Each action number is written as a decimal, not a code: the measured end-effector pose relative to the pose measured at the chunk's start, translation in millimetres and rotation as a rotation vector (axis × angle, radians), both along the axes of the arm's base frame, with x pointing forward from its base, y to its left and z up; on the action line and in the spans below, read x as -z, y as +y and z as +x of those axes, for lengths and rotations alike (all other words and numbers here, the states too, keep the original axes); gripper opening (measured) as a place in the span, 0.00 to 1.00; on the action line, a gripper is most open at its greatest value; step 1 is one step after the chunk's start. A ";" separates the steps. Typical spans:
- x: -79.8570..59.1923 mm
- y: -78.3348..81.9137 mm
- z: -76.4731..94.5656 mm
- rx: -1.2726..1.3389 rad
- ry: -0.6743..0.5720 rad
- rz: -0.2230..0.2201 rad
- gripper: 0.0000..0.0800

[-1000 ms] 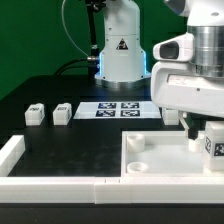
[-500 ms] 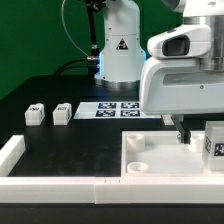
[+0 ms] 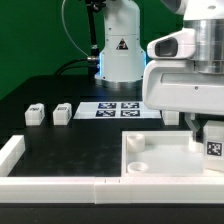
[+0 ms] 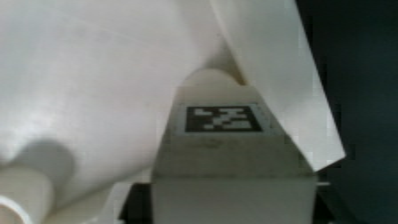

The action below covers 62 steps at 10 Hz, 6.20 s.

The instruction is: Assemble one leg

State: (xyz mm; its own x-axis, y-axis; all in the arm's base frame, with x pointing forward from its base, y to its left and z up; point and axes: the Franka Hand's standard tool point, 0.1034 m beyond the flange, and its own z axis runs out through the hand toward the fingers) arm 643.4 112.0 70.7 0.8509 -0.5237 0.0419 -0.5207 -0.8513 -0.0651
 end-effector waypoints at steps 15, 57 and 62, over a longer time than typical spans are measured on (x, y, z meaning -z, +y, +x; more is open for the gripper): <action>4.7 10.2 -13.8 0.337 0.086 -0.008 0.81; 2.5 5.1 -14.1 0.072 0.050 -0.001 0.81; 1.4 8.7 -5.3 -0.213 0.002 -0.051 0.68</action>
Offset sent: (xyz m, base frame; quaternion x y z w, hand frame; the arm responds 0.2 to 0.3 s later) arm 0.0413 0.0063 0.0153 0.1315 0.0304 0.4650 0.8749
